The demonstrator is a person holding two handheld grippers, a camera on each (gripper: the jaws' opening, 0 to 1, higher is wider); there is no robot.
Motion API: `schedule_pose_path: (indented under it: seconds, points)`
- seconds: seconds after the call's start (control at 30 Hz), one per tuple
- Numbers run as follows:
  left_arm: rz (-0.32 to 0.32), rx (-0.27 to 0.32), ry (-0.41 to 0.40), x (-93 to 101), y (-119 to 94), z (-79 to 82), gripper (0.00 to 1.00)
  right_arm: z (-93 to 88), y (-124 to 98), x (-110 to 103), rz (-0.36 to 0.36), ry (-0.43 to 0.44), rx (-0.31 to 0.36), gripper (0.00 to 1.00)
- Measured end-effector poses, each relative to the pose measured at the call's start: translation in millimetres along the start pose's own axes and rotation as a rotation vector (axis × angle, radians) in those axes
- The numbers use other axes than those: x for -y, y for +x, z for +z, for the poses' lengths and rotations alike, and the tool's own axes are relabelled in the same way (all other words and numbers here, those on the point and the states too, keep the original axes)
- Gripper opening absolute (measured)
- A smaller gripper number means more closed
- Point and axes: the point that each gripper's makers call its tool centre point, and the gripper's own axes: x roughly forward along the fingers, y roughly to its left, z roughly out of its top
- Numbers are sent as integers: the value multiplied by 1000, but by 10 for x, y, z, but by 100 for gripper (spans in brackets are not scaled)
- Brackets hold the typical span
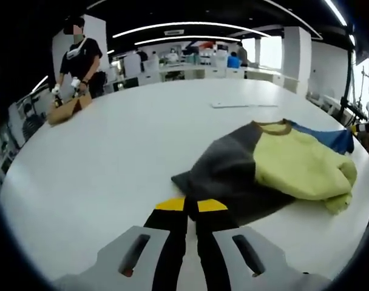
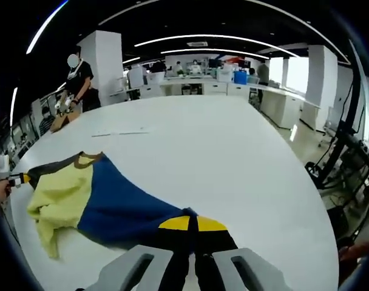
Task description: Fold the garment on the visible template until the final outline fits inside the template.
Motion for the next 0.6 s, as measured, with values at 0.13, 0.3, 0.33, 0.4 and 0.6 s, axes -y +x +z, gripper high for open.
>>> schedule_pose_path:
  seconds: [0.13,0.3,0.33,0.4,0.6]
  points:
    - [5,-10,2,-40,6,-6,1,-21,10,81,-19,-22,-19,0]
    - [3,-19,19,-28,5,2,1,-73,-4,196,-54,-38,-45,0]
    - [2,-22,23,-21,4,-1,1,-79,-4,216,-57,-38,-48,0]
    - [0,-25,12,-11,3,-9,1,-91,-32,183,-49,-17,-47,0]
    - [-16,-4,-43,60,-31,65,1,-121,-77,20,-9,10,-44,0]
